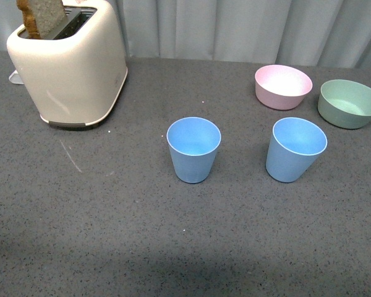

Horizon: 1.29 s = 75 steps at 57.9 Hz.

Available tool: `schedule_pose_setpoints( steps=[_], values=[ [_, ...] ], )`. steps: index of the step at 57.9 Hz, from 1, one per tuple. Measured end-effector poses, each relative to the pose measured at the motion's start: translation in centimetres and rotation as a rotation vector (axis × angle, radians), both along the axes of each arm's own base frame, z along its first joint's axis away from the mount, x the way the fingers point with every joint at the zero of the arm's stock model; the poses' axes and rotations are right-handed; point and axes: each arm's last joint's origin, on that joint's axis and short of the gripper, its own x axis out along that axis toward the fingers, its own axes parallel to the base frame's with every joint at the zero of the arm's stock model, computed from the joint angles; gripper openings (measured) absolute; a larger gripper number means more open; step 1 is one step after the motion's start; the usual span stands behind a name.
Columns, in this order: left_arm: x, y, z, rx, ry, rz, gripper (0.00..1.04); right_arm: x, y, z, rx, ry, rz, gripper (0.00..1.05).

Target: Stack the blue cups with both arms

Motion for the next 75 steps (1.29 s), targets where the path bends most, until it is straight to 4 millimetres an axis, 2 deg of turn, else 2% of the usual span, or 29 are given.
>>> schedule_pose_setpoints(
  steps=[30, 64, 75],
  values=[
    [-2.3, 0.0, 0.9, 0.0, -0.032, 0.001, 0.04, 0.0, 0.0, 0.0, 0.0, 0.0, 0.0, 0.95],
    [-3.8, 0.0, 0.9, 0.0, -0.034, 0.001, 0.04, 0.0, 0.0, 0.0, 0.0, 0.0, 0.0, 0.95],
    [-5.0, 0.0, 0.6, 0.0, -0.028, 0.0, 0.04, 0.0, 0.0, 0.0, 0.0, 0.0, 0.0, 0.95]
  ],
)
